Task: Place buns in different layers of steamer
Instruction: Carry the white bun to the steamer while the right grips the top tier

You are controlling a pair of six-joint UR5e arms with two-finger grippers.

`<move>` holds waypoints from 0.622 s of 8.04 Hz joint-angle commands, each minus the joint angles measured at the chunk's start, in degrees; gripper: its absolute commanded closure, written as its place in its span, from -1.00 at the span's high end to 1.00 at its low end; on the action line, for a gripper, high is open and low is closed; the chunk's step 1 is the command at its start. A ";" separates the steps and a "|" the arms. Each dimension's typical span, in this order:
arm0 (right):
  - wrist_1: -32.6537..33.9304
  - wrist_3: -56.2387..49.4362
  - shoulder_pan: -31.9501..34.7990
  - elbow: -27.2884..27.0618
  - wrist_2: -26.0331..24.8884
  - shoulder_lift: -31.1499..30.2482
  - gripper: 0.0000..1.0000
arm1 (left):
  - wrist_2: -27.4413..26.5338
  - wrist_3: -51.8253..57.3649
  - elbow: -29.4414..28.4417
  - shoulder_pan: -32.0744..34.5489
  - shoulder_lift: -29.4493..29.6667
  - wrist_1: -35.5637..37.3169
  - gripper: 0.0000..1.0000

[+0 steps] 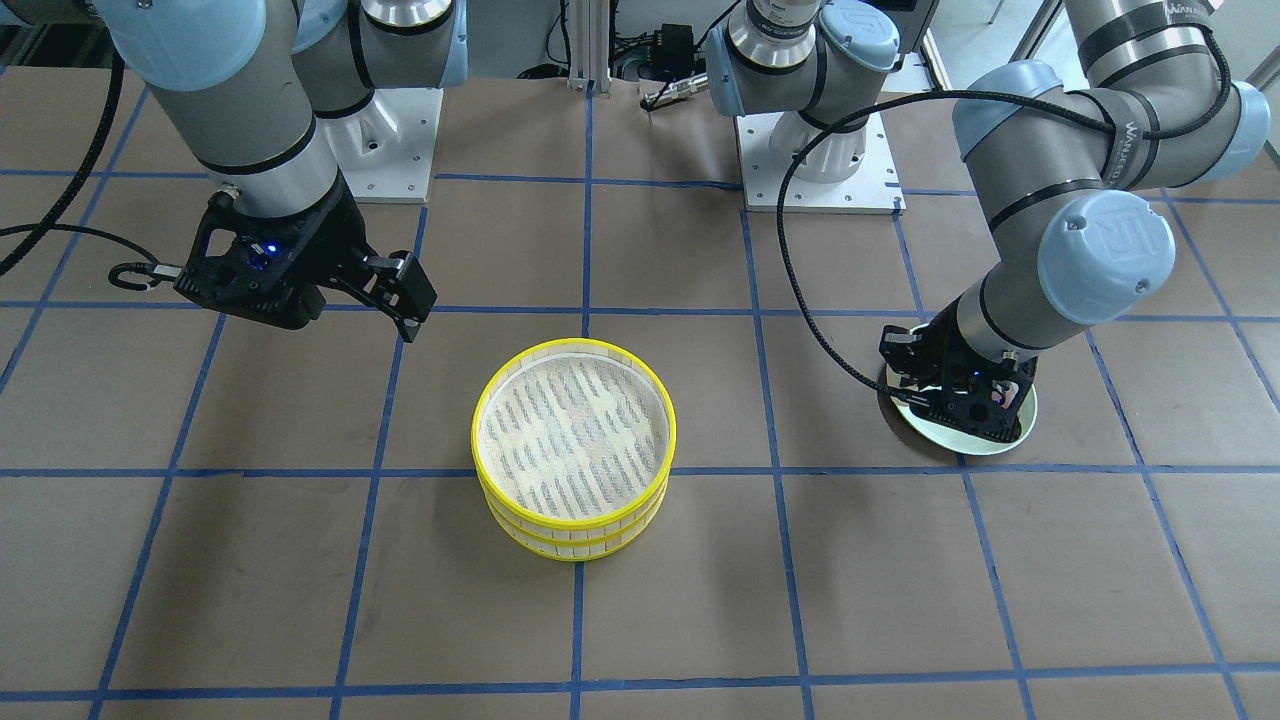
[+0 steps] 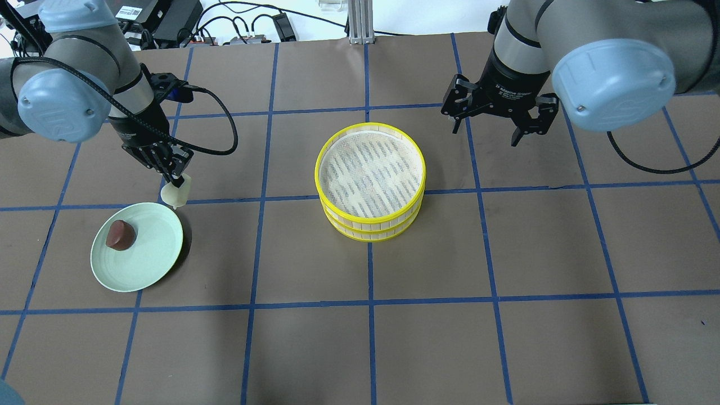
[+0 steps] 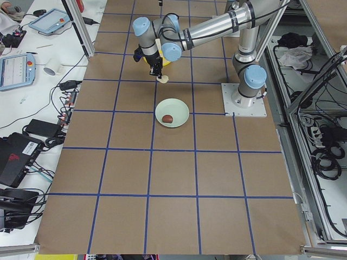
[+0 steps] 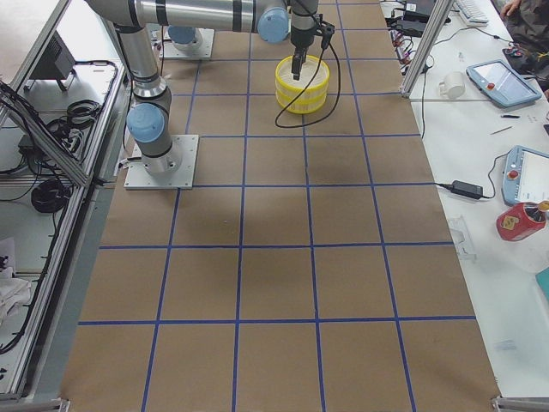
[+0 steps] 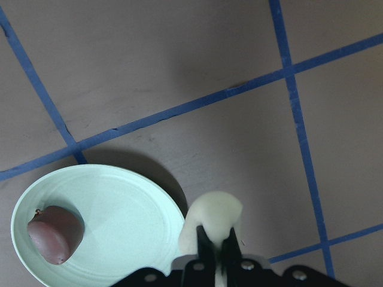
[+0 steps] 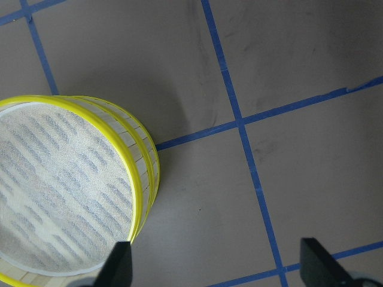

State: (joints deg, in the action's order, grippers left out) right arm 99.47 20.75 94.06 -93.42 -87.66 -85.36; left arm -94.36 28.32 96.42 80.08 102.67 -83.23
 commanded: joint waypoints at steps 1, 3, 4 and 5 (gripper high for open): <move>4.56 0.08 0.24 -0.97 0.99 5.43 1.00 | 1.01 -1.07 -0.09 1.30 -0.18 0.00 -1.00; 12.39 2.78 4.09 -2.38 2.06 11.08 1.00 | 0.75 -1.08 -0.09 1.66 -1.15 -0.09 -1.00; 14.33 3.24 4.63 -2.65 1.79 13.35 1.00 | 1.01 -1.08 0.00 1.75 -1.06 -0.18 -1.00; 16.17 4.64 5.25 -2.91 1.88 14.33 1.00 | 1.10 -1.77 0.00 2.53 -1.06 -0.26 -1.00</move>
State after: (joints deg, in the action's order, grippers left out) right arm 111.82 23.35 97.81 -95.74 -85.79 -73.98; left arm -93.46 27.23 96.36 81.76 101.72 -83.35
